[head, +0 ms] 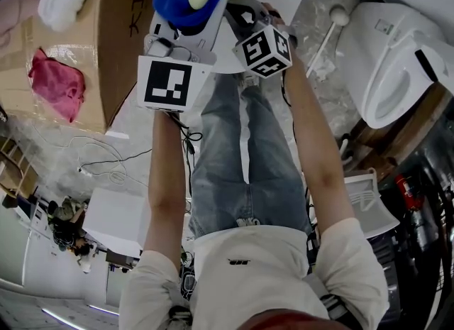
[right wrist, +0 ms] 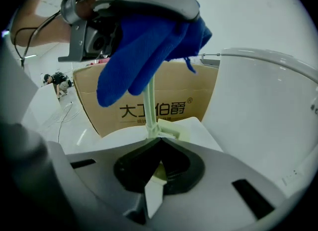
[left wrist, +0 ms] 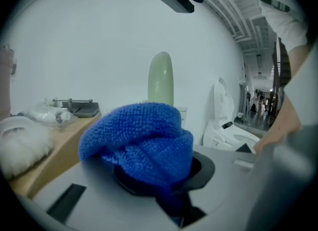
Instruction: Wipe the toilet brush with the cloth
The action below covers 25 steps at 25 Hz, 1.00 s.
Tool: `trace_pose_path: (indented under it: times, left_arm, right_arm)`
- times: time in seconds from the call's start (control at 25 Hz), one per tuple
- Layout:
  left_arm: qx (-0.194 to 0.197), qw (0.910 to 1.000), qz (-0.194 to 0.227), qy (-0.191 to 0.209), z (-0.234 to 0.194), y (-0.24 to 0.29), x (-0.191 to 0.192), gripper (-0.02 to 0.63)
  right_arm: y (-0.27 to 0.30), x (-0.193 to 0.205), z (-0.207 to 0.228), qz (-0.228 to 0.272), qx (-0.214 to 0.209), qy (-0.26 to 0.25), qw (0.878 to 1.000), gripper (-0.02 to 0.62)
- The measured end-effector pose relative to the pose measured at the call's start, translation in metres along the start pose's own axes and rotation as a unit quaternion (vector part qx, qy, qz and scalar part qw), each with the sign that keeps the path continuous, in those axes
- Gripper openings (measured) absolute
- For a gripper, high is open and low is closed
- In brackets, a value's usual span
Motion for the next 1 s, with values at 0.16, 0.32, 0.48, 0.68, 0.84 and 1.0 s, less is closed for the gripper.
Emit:
trace_pose_path:
  times: [0.16, 0.32, 0.48, 0.68, 0.84, 1.0]
  left_arm:
    - [0.0, 0.9999, 0.012, 0.008, 0.001, -0.007, -0.021, 0.09]
    - [-0.001, 0.9995, 0.031, 0.01, 0.004, -0.013, -0.036, 0.118]
    - [-0.004, 0.9991, 0.042, 0.01, 0.008, -0.024, -0.041, 0.138]
    - [-0.015, 0.9984, 0.052, -0.015, 0.013, -0.04, -0.033, 0.145]
    - [-0.019, 0.998, 0.056, -0.022, 0.014, -0.04, -0.021, 0.146]
    - [-0.025, 0.9975, 0.055, -0.036, 0.01, -0.036, -0.008, 0.146]
  right_arm:
    - [0.001, -0.002, 0.0, -0.005, -0.001, 0.0, 1.0, -0.006]
    - [0.001, -0.002, -0.001, -0.008, 0.004, 0.005, 1.0, -0.006]
    - [0.0, -0.002, -0.001, -0.008, 0.012, 0.021, 1.0, -0.006]
    - [0.002, -0.004, -0.002, -0.017, 0.009, 0.021, 1.0, -0.006]
    - [0.002, -0.004, -0.002, -0.021, 0.01, 0.031, 0.999, -0.006]
    - [0.002, -0.004, -0.002, -0.022, 0.01, 0.043, 0.999, -0.006]
Point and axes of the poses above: the fingertips, and each gripper's own axes: y forward along the fingers, z to its right, x out of its underside, the point moved 8 cm from there along -y, backward along the fingers, and after that the axes turned 9 degrees about -y, right-handed, at the moved point
